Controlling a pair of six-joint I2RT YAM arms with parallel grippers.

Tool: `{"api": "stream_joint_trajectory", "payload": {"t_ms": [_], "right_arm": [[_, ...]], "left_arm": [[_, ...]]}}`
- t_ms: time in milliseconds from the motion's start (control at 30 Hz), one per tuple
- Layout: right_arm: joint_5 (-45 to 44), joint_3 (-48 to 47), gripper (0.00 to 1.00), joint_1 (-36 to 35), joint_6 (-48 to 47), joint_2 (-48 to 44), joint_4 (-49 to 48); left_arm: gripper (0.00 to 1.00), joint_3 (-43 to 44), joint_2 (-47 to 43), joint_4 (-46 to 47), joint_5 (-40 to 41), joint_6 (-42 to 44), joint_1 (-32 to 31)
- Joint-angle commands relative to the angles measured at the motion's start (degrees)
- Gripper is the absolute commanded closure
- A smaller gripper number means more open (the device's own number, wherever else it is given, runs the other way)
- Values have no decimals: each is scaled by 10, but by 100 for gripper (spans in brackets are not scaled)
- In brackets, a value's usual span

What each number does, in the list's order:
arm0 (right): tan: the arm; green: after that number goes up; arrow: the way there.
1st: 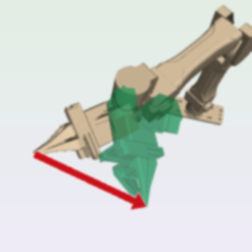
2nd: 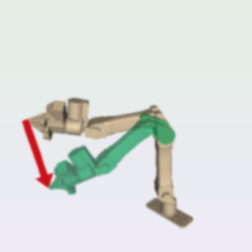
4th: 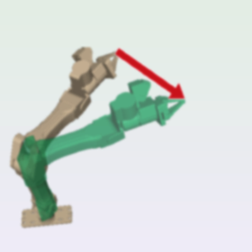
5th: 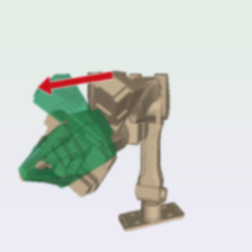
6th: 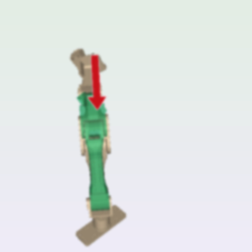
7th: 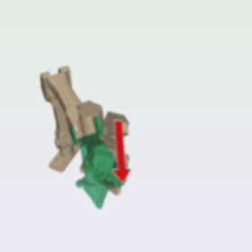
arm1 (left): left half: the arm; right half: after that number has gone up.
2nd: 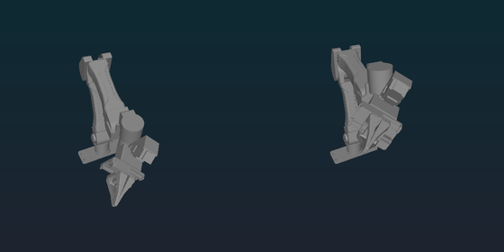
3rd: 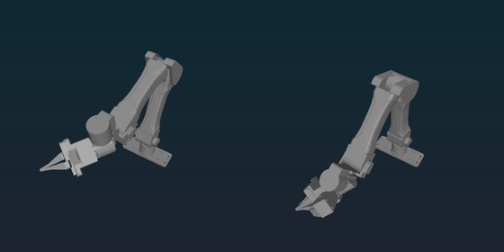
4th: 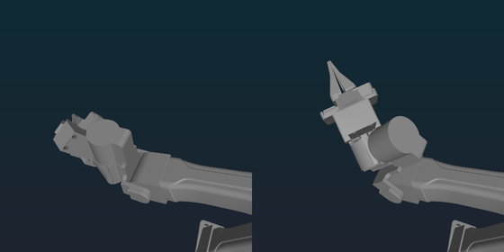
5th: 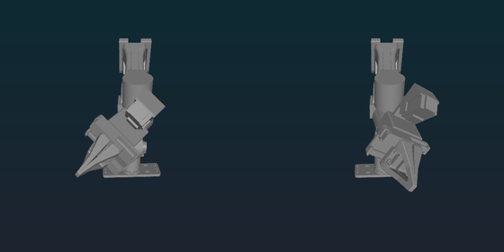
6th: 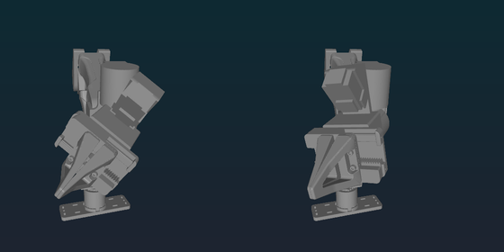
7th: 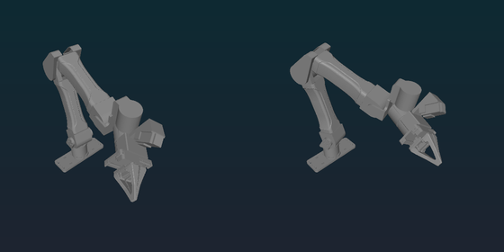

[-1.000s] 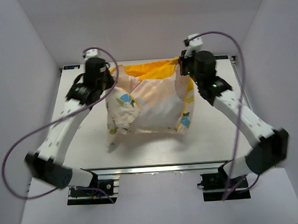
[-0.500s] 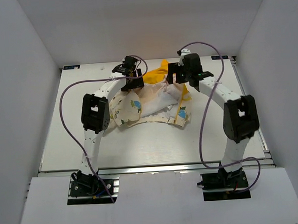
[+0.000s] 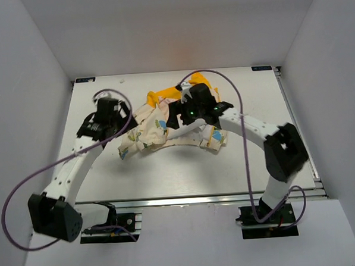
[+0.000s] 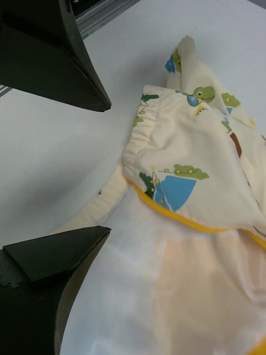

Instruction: Zip up the jacket

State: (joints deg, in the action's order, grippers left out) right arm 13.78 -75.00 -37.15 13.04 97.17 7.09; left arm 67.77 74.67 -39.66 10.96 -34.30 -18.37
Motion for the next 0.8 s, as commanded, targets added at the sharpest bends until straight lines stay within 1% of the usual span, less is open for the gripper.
{"api": "stream_joint_trajectory", "payload": {"t_ms": [0,33,67,100,133,167,200,267,300,333,367,400,433,533,600,633,700,767], "right_arm": [[19,-64,11,-1,51,85,20],[19,-106,11,-7,52,109,34],[20,-130,11,-13,52,156,41],[15,-154,11,-26,52,179,49],[8,-176,11,-31,55,201,55],[0,-220,11,-35,56,243,68],[-3,-239,11,-40,60,260,71],[8,-277,18,-42,76,298,74],[15,-282,22,-42,82,304,70],[21,-283,44,-42,94,305,65],[34,-277,61,-43,95,302,62],[31,-270,80,-45,97,296,54],[24,-263,86,-49,100,287,55],[-20,-238,93,-58,101,231,84],[-26,-214,94,-64,115,205,105],[-27,-205,99,-68,124,192,127],[-34,-167,100,-77,160,153,147],[-59,-136,100,-81,192,117,179]], "left_arm": [[2,-126,-76,-67,28,-73,34],[2,-147,-96,-69,28,-76,35],[2,-162,-114,-72,28,-79,38],[2,-181,-130,-74,29,-81,39],[2,-185,-153,-81,32,-85,40],[2,-188,-162,-86,34,-88,40],[2,-187,-170,-88,34,-88,40],[2,-186,-182,-91,30,-88,40],[2,-183,-185,-89,30,-86,40],[2,-182,-185,-91,31,-85,40],[2,-179,-183,-93,32,-85,40],[2,-177,-182,-94,33,-84,40],[2,-175,-181,-93,33,-83,40],[2,-178,-181,-81,21,-81,40],[2,-181,-180,-74,13,-80,41],[2,-183,-179,-69,6,-80,40],[2,-186,-180,-64,-1,-79,40],[2,-191,-177,-60,-14,-80,40]]}}
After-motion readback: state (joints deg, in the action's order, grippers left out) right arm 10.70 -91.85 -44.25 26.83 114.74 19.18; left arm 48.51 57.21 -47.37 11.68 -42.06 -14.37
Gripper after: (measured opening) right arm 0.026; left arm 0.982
